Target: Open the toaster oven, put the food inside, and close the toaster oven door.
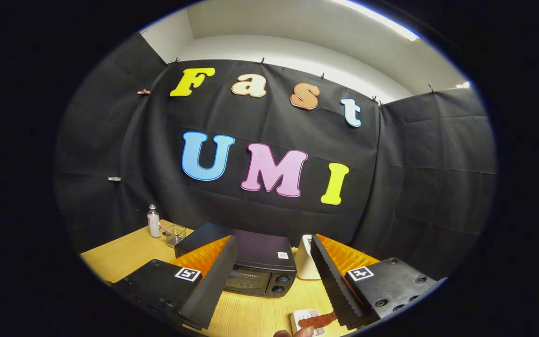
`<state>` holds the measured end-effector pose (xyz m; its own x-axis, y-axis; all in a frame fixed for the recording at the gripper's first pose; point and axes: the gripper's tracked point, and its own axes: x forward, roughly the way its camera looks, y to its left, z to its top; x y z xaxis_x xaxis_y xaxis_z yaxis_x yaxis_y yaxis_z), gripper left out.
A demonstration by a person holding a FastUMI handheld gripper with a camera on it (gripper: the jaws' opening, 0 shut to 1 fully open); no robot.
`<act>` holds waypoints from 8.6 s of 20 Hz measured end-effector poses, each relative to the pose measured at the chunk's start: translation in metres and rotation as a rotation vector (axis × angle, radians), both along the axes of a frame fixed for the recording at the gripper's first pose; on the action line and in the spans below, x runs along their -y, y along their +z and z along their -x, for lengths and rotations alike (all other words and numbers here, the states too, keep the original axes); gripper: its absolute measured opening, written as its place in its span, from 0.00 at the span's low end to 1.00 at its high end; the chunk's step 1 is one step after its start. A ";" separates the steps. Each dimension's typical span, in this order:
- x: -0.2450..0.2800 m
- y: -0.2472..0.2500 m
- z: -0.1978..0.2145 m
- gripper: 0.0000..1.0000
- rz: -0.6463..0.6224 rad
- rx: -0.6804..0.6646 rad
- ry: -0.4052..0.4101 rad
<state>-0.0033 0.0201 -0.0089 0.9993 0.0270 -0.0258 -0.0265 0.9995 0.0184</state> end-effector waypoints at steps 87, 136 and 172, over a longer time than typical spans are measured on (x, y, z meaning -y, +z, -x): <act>0.168 -0.280 0.011 0.96 -0.303 -0.954 0.430; -0.136 -0.263 -0.149 0.11 -0.752 -0.502 0.304; -0.140 -0.323 0.051 0.99 -0.283 -0.893 0.197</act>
